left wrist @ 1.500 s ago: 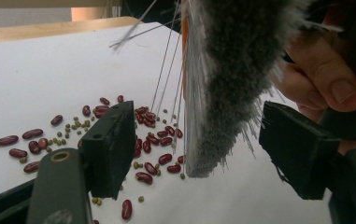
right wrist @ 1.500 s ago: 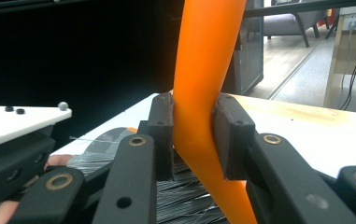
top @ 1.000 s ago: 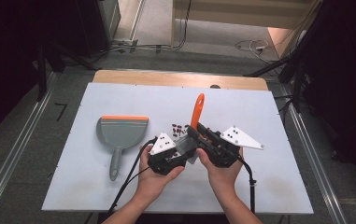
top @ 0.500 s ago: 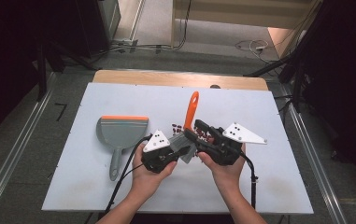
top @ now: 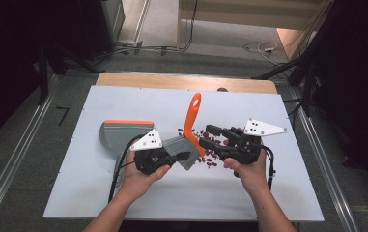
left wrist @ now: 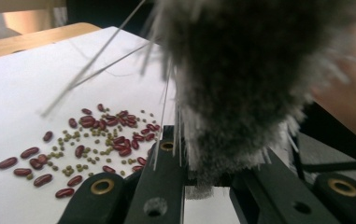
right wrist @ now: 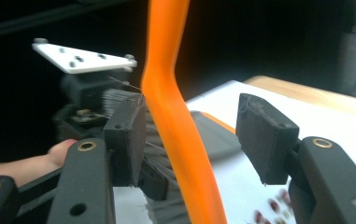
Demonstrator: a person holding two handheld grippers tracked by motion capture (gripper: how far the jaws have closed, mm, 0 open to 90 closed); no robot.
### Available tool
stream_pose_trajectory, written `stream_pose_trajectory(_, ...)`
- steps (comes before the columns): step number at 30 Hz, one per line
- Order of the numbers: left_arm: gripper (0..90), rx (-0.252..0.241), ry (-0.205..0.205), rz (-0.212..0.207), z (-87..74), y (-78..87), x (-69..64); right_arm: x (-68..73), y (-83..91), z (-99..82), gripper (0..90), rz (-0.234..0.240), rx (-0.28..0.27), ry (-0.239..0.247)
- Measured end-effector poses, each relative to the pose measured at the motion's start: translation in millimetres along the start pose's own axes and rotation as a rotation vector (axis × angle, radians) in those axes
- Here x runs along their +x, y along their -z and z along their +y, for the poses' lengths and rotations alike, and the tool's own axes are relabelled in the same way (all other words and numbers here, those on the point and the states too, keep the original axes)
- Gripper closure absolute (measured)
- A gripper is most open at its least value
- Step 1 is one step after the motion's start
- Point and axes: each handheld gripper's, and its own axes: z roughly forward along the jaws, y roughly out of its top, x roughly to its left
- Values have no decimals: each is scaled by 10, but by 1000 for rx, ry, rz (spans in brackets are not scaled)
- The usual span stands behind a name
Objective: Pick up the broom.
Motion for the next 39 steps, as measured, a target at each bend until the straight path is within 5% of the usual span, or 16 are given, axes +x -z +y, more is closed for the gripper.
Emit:
stream_pose_trajectory(7, 859, 5, -43, -147, -16, 5, -8, -52, -56, -55, 428, 151, 107, -13)
stream_pose_trajectory(12, 860, 11, -54, -194, -25, -14, -28, -24, -110, -98, 471, 253, 140, -7)
stream_pose_trajectory(19, 859, 5, -45, -246, -27, -31, -43, 20, -191, -151, 541, 325, 174, 1)
stream_pose_trajectory(24, 858, 12, -36, -261, -37, -52, -37, 20, -213, -170, 667, 331, 167, -13)
stream_pose_trajectory(30, 799, 20, -8, -268, -57, -73, 2, 25, -204, -180, 686, 304, 171, -18)
stream_pose_trajectory(33, 664, 6, 16, -262, -79, -58, 33, 46, -198, -173, 687, 268, 193, 6)
stream_pose_trajectory(39, 286, -16, 18, -105, -75, 35, 31, -24, -123, -144, 687, 186, 177, -17)
